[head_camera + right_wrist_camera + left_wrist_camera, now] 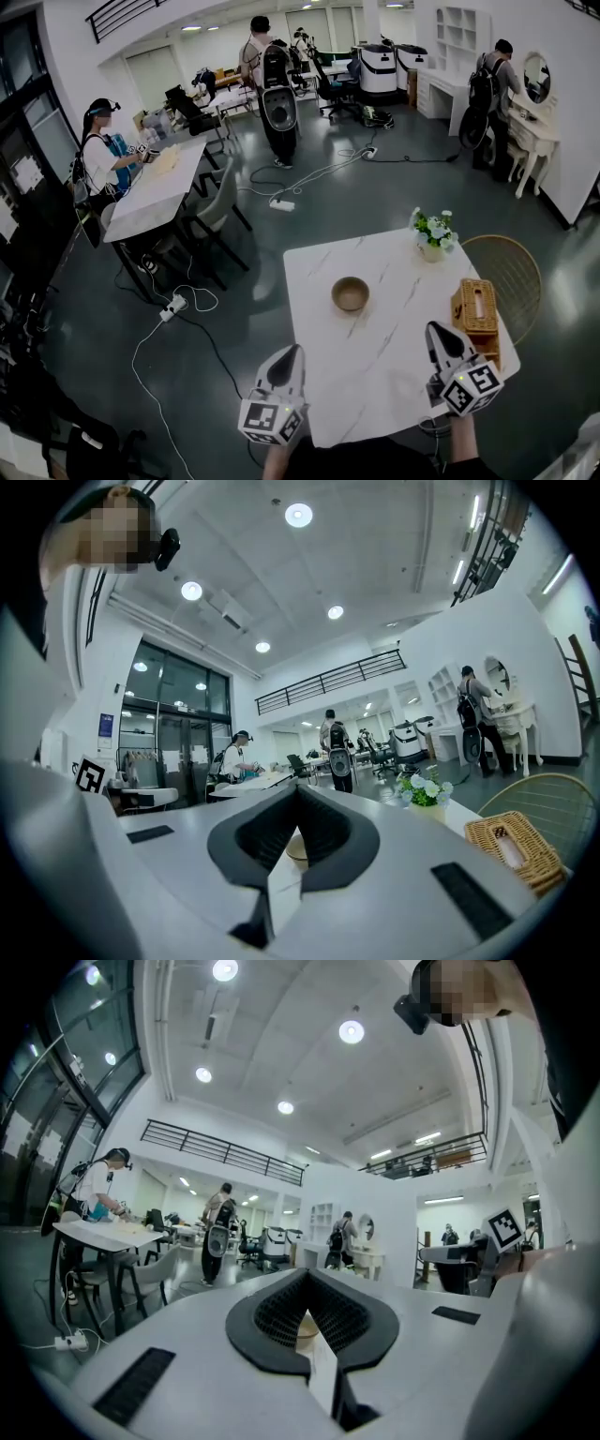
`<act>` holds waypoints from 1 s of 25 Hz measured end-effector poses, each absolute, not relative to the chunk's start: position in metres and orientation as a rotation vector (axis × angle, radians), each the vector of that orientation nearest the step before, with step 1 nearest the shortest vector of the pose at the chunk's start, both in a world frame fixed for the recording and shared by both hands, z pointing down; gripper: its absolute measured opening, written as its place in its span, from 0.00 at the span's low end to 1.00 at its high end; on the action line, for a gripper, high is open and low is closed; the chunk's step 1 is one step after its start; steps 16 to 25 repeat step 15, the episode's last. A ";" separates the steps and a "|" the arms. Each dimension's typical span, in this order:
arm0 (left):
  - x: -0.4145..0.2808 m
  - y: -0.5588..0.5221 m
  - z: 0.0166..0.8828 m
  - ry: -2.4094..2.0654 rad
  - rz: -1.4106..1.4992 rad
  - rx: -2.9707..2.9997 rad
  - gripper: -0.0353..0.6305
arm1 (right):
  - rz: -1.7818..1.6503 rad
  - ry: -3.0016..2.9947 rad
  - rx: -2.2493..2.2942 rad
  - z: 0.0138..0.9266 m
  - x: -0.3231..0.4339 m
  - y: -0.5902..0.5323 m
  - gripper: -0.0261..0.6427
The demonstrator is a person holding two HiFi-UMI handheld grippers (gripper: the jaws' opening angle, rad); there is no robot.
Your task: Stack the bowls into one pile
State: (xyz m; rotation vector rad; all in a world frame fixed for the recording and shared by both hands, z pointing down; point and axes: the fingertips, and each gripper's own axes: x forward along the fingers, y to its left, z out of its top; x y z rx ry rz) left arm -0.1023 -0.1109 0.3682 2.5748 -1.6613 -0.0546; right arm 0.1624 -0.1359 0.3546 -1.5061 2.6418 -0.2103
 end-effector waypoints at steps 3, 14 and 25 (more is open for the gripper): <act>-0.104 -0.109 0.367 -1.670 -0.057 2.569 0.08 | -0.219 2.643 -1.505 0.357 0.163 -0.135 0.06; -0.110 -0.109 0.375 -1.673 -0.040 2.553 0.08 | -0.218 2.656 -1.511 0.363 0.158 -0.136 0.06; -0.110 -0.109 0.375 -1.673 -0.039 2.553 0.08 | -0.216 2.657 -1.512 0.363 0.158 -0.136 0.06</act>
